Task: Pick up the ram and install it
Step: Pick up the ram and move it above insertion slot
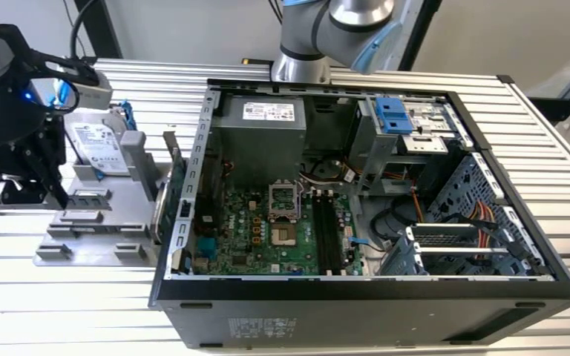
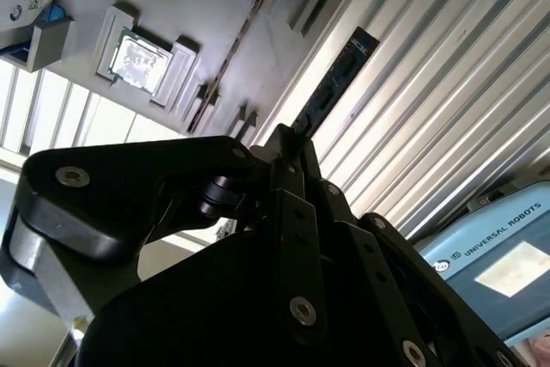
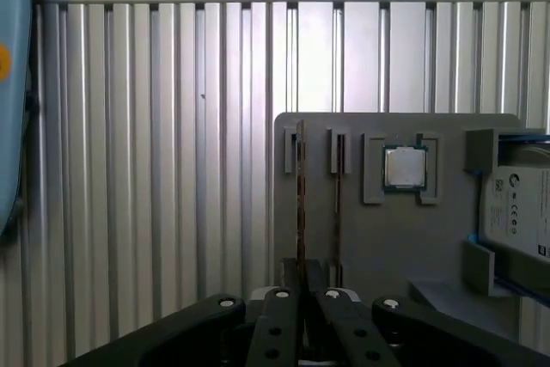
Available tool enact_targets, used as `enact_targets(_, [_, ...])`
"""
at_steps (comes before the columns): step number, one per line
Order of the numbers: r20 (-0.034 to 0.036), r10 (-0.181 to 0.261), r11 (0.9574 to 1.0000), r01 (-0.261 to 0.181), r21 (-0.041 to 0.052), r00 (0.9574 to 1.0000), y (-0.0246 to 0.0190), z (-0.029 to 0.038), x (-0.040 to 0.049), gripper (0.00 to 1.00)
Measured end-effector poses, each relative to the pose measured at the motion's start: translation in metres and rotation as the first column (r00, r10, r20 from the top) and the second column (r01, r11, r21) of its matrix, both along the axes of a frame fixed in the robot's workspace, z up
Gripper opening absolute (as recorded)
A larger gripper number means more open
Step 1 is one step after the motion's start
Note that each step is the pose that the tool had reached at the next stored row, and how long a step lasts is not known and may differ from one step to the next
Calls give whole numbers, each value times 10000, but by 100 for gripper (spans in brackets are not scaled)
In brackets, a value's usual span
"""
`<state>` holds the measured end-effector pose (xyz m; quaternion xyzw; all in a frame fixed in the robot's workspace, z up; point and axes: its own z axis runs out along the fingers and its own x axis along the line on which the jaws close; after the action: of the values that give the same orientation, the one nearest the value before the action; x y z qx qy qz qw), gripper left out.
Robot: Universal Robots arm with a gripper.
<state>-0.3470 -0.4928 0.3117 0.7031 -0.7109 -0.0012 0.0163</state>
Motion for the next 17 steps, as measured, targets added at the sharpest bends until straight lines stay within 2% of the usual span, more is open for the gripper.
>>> enact_targets(12, [0, -2, 10000, 2, 0, 10000, 1, 129, -1, 0])
enact_targets(13, [0, -2, 10000, 2, 0, 10000, 1, 176, -1, 0])
enact_targets(17, [0, -2, 10000, 2, -1, 10000, 1, 228, -1, 0])
